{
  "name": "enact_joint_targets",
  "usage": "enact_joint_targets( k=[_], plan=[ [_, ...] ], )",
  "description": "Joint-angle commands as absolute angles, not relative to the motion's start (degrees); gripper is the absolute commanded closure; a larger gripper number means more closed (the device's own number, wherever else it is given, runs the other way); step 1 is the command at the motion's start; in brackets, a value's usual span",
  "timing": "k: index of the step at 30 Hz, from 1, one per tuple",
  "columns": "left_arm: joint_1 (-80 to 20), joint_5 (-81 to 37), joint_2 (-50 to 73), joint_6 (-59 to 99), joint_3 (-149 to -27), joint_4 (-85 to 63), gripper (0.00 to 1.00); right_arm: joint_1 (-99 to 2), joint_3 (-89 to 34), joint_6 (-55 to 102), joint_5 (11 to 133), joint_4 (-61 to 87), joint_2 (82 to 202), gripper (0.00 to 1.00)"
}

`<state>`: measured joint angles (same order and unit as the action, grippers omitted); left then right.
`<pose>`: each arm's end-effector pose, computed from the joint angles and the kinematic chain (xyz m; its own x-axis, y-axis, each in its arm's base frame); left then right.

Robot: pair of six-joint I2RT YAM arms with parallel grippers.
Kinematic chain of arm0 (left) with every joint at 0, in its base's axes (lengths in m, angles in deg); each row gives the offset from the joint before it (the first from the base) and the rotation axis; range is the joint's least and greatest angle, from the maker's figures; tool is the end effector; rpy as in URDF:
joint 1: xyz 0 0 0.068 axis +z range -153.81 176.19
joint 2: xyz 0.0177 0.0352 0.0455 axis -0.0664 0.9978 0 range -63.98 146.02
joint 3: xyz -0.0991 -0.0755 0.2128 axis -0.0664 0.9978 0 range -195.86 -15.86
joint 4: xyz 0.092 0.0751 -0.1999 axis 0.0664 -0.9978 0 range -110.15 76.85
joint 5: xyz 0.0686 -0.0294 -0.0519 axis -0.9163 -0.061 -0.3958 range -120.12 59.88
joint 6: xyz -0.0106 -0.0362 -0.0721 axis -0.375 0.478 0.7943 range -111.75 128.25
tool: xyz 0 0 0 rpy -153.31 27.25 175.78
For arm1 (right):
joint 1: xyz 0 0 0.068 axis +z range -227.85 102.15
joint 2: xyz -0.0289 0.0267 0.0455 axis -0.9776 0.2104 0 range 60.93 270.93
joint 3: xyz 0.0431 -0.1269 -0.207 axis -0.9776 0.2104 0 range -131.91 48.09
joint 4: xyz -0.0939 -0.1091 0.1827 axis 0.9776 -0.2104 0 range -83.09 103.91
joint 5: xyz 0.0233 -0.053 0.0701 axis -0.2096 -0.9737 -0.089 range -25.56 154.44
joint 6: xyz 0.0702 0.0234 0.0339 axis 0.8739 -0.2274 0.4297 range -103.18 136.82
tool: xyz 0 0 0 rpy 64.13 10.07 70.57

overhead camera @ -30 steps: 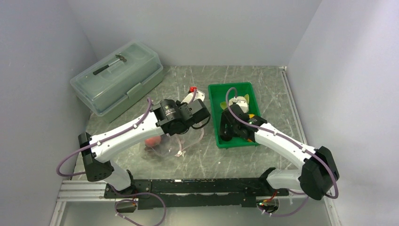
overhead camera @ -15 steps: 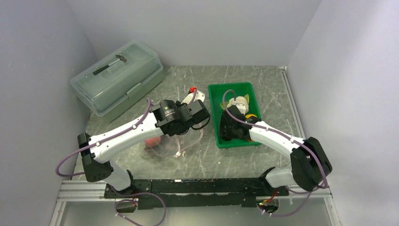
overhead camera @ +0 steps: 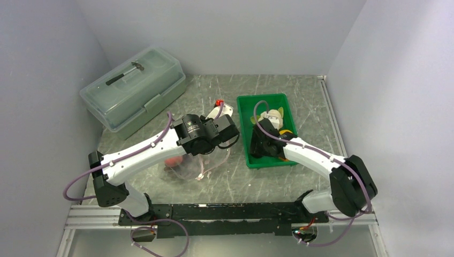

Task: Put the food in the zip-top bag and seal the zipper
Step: Pick up the fake fruit from the bin, then place the fake fruit in the zipper food storage bag.

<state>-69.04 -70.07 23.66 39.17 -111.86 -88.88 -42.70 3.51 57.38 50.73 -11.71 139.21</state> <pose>0.1512 -0.2192 0.3224 -0.6362 0.4387 -0.6347 0.3098 0.8986 0.3106 0.2188 0.1335 0.1539 -0.8337 0.1855 -0.5202 0.1074 0.9784 0.1768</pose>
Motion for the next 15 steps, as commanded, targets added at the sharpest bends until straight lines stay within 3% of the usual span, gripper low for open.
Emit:
enact_joint_targets(
  k=[1,15],
  plan=[
    [-69.37,-71.52,22.60,40.45,-112.26,-88.98,1.00,-42.96,0.94,57.13,48.32,-13.51,133.55,0.61],
    [-69.46,-71.98,23.25,40.07,-112.71,-88.86,1.00,-42.71,-5.25,56.36,57.89,-15.86,119.64,0.64]
  ],
)
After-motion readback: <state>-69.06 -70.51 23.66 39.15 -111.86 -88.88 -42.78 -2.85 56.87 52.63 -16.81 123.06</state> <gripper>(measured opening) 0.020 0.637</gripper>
